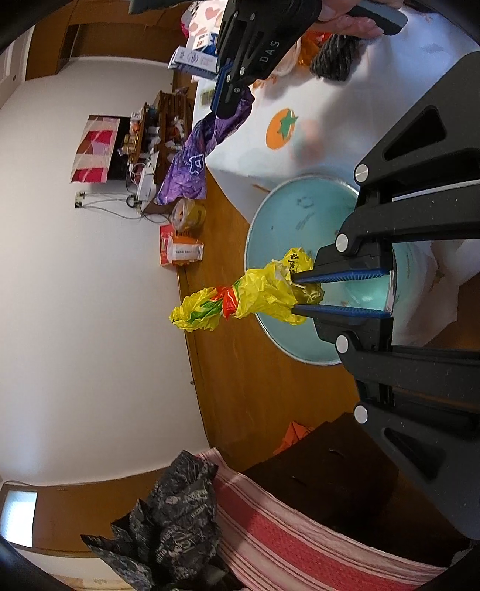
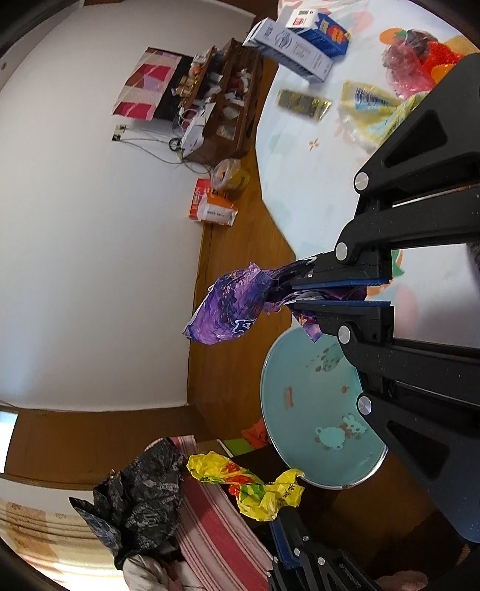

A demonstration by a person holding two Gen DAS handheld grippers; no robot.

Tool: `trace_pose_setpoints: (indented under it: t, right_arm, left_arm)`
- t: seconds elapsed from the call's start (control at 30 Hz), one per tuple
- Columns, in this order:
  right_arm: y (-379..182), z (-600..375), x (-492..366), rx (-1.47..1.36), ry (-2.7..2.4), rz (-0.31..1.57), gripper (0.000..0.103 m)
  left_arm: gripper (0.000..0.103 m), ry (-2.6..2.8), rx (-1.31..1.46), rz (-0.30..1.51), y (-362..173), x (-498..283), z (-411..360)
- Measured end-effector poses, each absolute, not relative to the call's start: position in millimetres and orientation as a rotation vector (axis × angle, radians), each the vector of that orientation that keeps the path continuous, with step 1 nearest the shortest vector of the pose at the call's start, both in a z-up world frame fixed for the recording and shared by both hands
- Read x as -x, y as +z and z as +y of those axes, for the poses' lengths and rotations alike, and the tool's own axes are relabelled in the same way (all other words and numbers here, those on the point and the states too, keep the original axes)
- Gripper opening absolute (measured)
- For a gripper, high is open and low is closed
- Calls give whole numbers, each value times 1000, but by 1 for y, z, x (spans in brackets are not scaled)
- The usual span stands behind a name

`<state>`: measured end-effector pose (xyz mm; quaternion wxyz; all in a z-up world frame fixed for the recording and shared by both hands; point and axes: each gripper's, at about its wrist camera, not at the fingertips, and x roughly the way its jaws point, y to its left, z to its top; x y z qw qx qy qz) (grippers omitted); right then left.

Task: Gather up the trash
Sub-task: 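Carry the yellow wrapper in the left gripper over the teal bin while the right carries the purple wrapper there, then open both grippers to drop the wrappers into the teal bin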

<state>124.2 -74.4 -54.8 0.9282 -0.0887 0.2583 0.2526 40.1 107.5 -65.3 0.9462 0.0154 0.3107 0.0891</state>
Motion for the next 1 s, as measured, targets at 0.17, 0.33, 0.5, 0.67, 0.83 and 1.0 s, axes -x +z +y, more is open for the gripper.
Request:
trace_pose_setpoints:
  t: [0.17,0.33,0.5,0.67,0.83,1.0]
  right_arm:
    - [-56,-62,-123,201,540,530,6]
    - [-58,-54,-122,217,558,531,6]
    - [-59,-48,-121,230,574,535,6]
    - [-60,-45,-119,242,585,538,6]
    - [-60,-42,-117,252,595,538,6]
    - [-62,-36,-116,269,626,551,7]
  left_arm:
    - [12,205,-19,640,-68,-40,117]
    - [12,228,-8,645,-70,-39,126]
    - [12,233,0,654,-72,-40,129]
    - [12,227,1,662,-73,-41,128]
    - [12,226,3,662,-74,-42,129]
    - [16,220,3,665,-75,-42,128]
